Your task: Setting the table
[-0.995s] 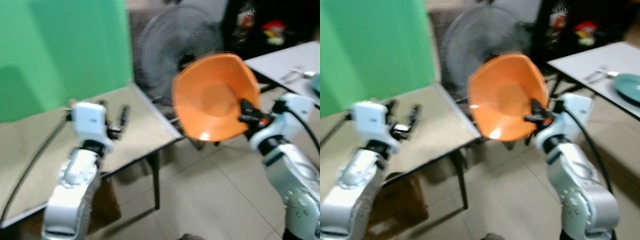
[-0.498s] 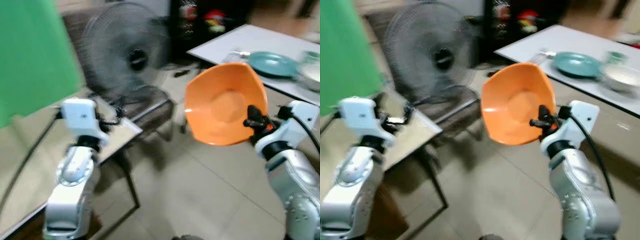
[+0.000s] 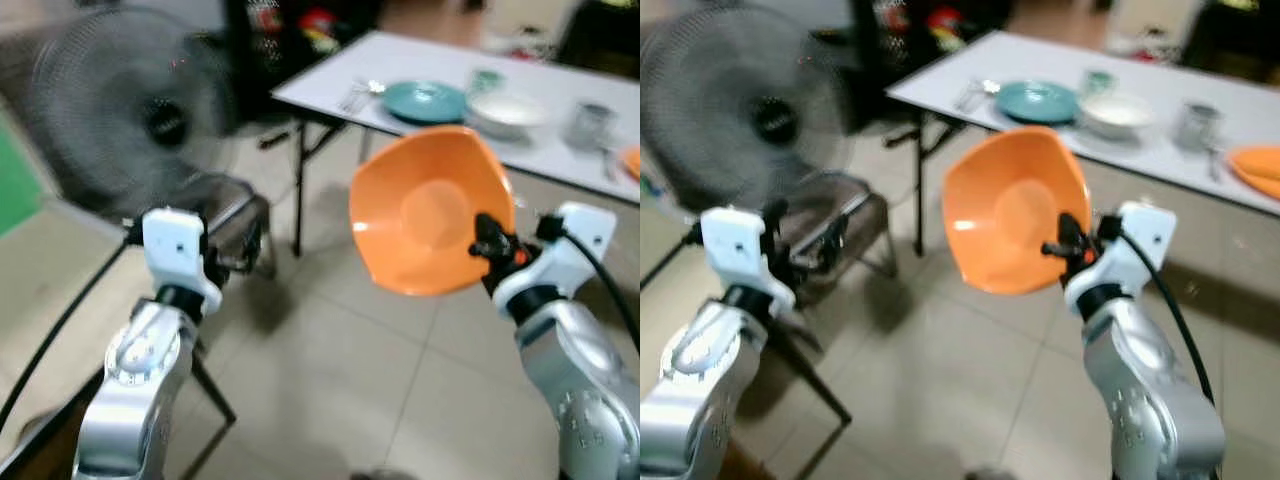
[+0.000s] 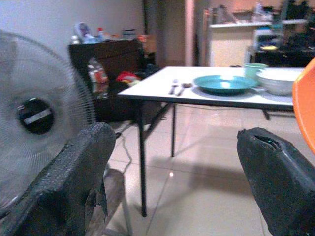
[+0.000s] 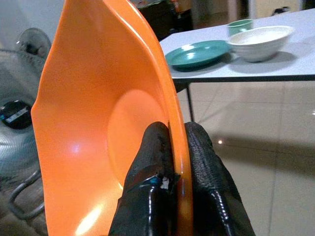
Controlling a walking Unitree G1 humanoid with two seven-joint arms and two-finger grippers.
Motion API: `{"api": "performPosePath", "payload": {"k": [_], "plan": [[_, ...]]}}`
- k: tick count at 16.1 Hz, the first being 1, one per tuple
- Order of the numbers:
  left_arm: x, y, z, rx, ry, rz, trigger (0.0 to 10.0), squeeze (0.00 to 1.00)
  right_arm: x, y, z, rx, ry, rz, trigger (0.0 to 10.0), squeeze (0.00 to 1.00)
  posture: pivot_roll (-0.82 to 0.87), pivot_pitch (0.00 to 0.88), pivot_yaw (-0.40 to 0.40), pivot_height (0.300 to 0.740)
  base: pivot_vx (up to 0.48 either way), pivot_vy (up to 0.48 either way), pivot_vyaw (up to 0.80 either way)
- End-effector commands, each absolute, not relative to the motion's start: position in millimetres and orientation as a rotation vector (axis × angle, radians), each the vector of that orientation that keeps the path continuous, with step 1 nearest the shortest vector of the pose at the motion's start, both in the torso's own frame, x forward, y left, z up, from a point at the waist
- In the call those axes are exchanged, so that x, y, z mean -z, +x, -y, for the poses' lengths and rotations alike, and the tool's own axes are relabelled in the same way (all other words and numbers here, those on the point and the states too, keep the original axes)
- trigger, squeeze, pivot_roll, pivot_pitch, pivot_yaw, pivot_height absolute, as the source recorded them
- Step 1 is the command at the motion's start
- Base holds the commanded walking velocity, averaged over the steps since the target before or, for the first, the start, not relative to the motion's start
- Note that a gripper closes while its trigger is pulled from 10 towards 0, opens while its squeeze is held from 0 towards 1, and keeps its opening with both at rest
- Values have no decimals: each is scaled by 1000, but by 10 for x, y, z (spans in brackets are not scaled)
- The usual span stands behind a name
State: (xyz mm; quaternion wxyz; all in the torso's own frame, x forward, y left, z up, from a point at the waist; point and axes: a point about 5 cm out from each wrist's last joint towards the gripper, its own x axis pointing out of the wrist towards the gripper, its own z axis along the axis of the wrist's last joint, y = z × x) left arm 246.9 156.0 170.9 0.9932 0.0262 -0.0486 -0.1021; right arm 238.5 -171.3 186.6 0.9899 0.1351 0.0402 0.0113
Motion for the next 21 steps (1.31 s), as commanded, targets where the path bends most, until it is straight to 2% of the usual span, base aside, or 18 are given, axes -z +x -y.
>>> {"api": "performPosePath", "payload": {"k": [1, 15, 21], "plan": [[-1725, 2472, -1551, 213, 62, 108, 10000, 0, -1900, 2386, 1743, -5, 262, -51, 10000, 0, -67, 0, 25, 740, 247, 0, -800], [-1655, 2489, -1509, 268, 69, 63, 10000, 0, -1918, 2448, 1859, 56, 249, -35, 10000, 0, -81, 0, 20, 740, 385, 0, -800], [-1653, 2506, -1480, 269, 61, 66, 10000, 0, -2011, 2536, 1936, 43, 224, 6, 10000, 0, -84, 0, 18, 740, 446, 0, -68]]}}
